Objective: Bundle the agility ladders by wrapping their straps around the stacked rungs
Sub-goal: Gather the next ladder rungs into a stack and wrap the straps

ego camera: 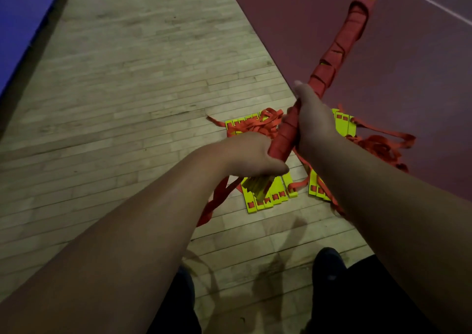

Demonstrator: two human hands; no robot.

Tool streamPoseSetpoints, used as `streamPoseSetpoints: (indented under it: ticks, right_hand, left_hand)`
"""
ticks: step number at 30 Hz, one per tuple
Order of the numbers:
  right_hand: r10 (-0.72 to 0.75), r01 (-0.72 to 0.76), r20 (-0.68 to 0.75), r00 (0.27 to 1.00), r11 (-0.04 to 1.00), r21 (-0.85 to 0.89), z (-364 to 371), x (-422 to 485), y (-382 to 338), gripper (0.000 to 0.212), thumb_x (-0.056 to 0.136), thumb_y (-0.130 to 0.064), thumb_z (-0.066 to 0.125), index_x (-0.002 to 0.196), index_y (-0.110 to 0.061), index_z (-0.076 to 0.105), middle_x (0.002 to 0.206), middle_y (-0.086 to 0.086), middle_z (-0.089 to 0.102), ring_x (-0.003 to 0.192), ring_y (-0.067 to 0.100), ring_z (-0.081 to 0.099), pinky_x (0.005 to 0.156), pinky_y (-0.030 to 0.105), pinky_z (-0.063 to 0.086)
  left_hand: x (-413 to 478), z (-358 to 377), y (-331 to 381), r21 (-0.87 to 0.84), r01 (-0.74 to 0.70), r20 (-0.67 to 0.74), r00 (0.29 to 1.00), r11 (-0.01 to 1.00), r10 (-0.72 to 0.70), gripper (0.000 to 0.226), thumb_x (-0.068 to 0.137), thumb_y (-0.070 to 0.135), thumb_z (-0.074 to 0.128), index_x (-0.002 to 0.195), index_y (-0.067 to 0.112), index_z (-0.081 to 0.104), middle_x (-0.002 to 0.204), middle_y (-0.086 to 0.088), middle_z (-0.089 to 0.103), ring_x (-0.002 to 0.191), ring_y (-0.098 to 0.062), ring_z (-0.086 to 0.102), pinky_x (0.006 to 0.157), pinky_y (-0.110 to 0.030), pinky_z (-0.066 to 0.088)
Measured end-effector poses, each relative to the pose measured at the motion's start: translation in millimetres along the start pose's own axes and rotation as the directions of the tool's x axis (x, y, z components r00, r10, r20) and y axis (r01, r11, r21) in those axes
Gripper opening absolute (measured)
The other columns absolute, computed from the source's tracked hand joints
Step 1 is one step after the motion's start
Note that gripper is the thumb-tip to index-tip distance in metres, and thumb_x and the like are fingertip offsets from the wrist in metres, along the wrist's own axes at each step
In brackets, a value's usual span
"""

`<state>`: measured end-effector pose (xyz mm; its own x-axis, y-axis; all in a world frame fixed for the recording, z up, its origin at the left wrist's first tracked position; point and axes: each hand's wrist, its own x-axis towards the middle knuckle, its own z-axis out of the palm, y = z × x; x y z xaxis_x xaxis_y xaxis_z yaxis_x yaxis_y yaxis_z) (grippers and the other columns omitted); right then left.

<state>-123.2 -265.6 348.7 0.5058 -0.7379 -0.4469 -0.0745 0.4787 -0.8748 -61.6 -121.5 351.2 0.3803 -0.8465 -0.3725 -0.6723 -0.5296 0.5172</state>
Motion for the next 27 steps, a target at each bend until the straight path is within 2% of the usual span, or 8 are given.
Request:
streamPoseSetpoints:
  ticks: [2,5,9,12,15,19,23,27]
  right_hand:
    - [0.053,-0.085,0.15,0.987,0.972,0.22,-3,-3,-9,0.043,0.089,-0.049,0.079,0.1,-0.012,0.06,0.07,0.005,0.061,0.058,0.02,0.064,0.062,0.034,0.057]
    - [0.063,-0.226,0.363,0.93,0.875,0.427,-7,-14,-20,0.035,0.098,-0.044,0.069,0.097,-0.011,0.058,0.076,0.005,0.066,0.062,0.017,0.066,0.06,0.03,0.058]
    - [0.041,-0.312,0.499,0.865,0.823,0.474,-12,-13,-21,0.03,0.097,-0.043,0.068,0.091,-0.015,0.058,0.084,0.0,0.068,0.064,0.013,0.065,0.062,0.03,0.058]
    - [0.066,-0.273,0.457,0.887,0.873,0.404,-6,-11,-19,0.03,0.099,-0.04,0.066,0.085,-0.018,0.053,0.071,-0.003,0.054,0.054,0.011,0.051,0.056,0.027,0.052]
    - [0.124,-0.245,0.349,0.929,0.912,0.329,1,-7,-10,0.03,0.098,-0.036,0.07,0.083,-0.019,0.051,0.069,0.0,0.053,0.052,0.014,0.049,0.055,0.027,0.049]
    - [0.126,-0.167,0.191,0.973,0.963,0.212,2,2,5,0.028,0.095,-0.03,0.076,0.089,-0.015,0.054,0.068,0.005,0.057,0.049,0.019,0.053,0.053,0.032,0.053]
    - [0.03,-0.036,0.059,0.998,0.993,0.11,2,8,10,0.026,0.097,-0.026,0.076,0.106,-0.011,0.057,0.064,0.008,0.062,0.048,0.022,0.057,0.053,0.038,0.058]
    - [0.004,0.001,-0.064,0.998,0.998,0.064,3,10,14,0.03,0.097,-0.026,0.077,0.115,-0.009,0.061,0.08,0.015,0.066,0.055,0.024,0.062,0.059,0.042,0.062]
  left_hand:
    - [-2,-8,0,-0.23,0.002,0.049,0.999,0.973,0.01,0.042,0.083,0.06,0.079,0.097,0.021,0.073,0.089,0.0,0.08,0.084,-0.02,0.076,0.08,-0.037,0.062]
    - [-10,-13,1,-0.516,0.017,0.158,0.985,0.856,0.076,0.039,0.082,0.048,0.082,0.103,0.017,0.073,0.092,-0.003,0.078,0.085,-0.021,0.075,0.084,-0.039,0.06]
    - [-13,-14,1,-0.588,0.009,0.196,0.972,0.809,0.131,0.037,0.081,0.044,0.08,0.104,0.016,0.073,0.093,-0.003,0.076,0.086,-0.021,0.072,0.083,-0.037,0.058]
    - [-9,-15,-3,-0.47,-0.012,0.188,0.976,0.882,0.113,0.038,0.082,0.058,0.077,0.096,0.024,0.073,0.085,0.005,0.074,0.079,-0.014,0.069,0.078,-0.034,0.055]
    - [-5,-16,-9,-0.161,-0.034,0.178,0.982,0.986,0.063,0.065,0.079,0.084,0.068,0.096,0.022,0.072,0.085,0.001,0.074,0.079,-0.018,0.07,0.08,-0.041,0.057]
    - [-3,-13,-8,0.197,-0.005,0.163,0.986,0.98,-0.028,0.075,0.088,0.087,0.057,0.091,0.014,0.071,0.083,-0.008,0.075,0.077,-0.025,0.069,0.074,-0.037,0.053]
    - [-1,5,6,0.303,0.039,0.082,0.994,0.952,-0.067,0.072,0.089,0.088,0.056,0.084,0.017,0.066,0.078,-0.004,0.068,0.075,-0.022,0.064,0.061,-0.032,0.044]
    - [1,15,11,0.329,0.145,-0.007,0.989,0.933,-0.151,0.066,0.086,0.084,0.064,0.073,0.02,0.062,0.07,0.001,0.064,0.068,-0.019,0.062,0.059,-0.031,0.041]
